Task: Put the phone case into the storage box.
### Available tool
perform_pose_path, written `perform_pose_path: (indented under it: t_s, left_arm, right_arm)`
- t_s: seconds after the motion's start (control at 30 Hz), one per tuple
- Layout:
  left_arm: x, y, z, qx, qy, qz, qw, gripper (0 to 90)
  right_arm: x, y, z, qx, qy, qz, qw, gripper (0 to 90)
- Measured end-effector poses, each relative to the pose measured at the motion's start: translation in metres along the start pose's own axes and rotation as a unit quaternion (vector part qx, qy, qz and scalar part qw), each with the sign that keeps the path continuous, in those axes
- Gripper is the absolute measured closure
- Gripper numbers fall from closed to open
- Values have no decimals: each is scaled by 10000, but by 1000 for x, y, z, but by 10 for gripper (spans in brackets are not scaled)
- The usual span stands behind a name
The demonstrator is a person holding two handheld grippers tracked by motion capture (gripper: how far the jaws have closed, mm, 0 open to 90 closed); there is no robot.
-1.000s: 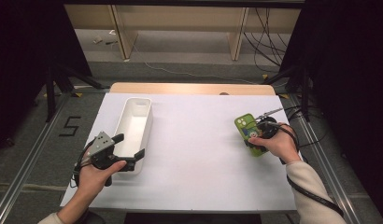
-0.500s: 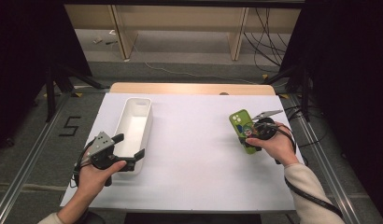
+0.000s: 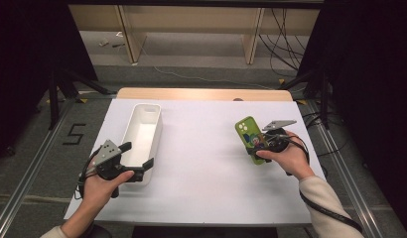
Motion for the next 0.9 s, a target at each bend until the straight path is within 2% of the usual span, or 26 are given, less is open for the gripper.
perform_pose_path:
  t_s: [0.3, 0.53, 0.67, 0.77, 0.9]
  left_arm:
    - [0, 0, 0, 2, 0, -1, 10000, 0]
    - [-1, 0, 0, -1, -14, -28, 10000, 0]
    - [-1, 0, 0, -2, 0, -19, 10000, 0]
    - [-1, 2, 0, -23, 12, -15, 10000, 0]
    - [-3, 3, 1, -32, -7, -9, 10000, 0]
  right_arm:
    - [9, 7, -2, -521, 108, -83, 9985, 166]
    - [14, 7, -1, -631, 94, -6, 9980, 165]
    - [17, 8, 0, -719, 107, -1, 9974, 165]
    - [22, 9, 0, -887, 150, -9, 9959, 165]
    - [25, 10, 0, -912, 195, -31, 9956, 165]
Point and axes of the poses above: each handheld gripper's, and its own axes: z roughly forward along the jaws, y roughly out of its top, x roughly to its left, the point moved 4 cm from there along z, roughly forward along the jaws, and after that the axes turned 1 degree about x, right-handed, at the moved point
